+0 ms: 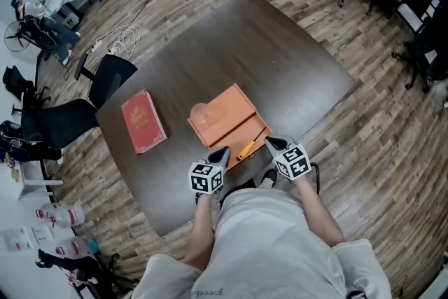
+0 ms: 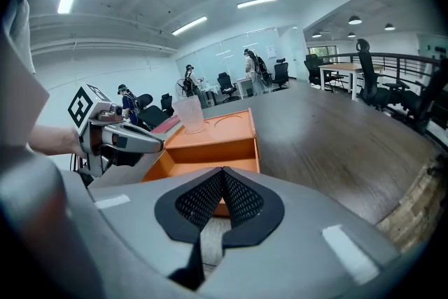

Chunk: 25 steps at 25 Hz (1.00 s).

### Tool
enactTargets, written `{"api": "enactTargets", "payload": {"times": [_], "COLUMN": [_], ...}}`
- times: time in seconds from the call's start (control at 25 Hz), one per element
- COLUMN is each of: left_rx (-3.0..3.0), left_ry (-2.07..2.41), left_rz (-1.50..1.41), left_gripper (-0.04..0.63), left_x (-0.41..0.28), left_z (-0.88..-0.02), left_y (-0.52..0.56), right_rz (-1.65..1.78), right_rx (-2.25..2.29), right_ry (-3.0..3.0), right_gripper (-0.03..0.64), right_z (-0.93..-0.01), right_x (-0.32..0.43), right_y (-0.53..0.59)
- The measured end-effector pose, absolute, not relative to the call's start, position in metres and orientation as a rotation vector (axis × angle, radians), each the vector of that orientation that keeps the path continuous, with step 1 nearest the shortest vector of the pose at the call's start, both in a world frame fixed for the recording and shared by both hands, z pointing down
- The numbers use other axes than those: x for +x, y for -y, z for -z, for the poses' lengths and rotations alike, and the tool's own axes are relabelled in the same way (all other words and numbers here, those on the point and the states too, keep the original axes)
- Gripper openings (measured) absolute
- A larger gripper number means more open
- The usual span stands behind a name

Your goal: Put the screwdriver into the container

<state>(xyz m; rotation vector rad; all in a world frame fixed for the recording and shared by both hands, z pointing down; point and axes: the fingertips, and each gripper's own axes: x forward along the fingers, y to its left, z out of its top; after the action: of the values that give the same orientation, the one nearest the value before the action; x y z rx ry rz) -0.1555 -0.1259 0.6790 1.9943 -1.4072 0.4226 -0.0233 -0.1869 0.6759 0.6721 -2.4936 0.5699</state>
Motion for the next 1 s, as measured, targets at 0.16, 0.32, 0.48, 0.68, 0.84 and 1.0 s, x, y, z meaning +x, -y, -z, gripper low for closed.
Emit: {"api": "enactTargets", "payload": {"times": [0.16, 0.32, 0.48, 0.68, 0.84, 1.0], "left_rx": [1.978, 1.97, 1.953, 1.946, 1.951, 1.952], "left_ry": [1.408, 1.405, 1.407, 1.425, 1.434, 1.443], "left_rz": [-0.394, -0.391, -0.358, -0.345, -0.335, -0.338], "left_gripper": [0.055, 0.055, 0.055, 0.055, 0.055, 0.055], "left_x": [-0.159, -0.16, -0.164, -0.167, -0.168, -0.174], "left_z": [-0.681, -0.683, -0.683, -0.681, -0.678, -0.676], "left_y": [0.125, 0.123, 0.123, 0.124, 0.126, 0.128], "right_rz": [-0.533, -0.524, -0.52, -0.49, -0.487, -0.493], "right_rx": [0.632, 0.602, 0.601, 0.589, 0.59, 0.603], "right_ry": [2.501, 2.511, 2.518, 2.522, 2.528, 2.531], "right_gripper": [0.002, 0.002, 0.003, 0.002, 0.003, 0.003], "right_z": [-0.678, -0.678, -0.676, -0.675, -0.675, -0.673], "right_x": [-0.029, -0.033, -0.035, -0.034, -0.035, -0.036], "right_y": [0.182, 0.179, 0.179, 0.178, 0.178, 0.18]}}
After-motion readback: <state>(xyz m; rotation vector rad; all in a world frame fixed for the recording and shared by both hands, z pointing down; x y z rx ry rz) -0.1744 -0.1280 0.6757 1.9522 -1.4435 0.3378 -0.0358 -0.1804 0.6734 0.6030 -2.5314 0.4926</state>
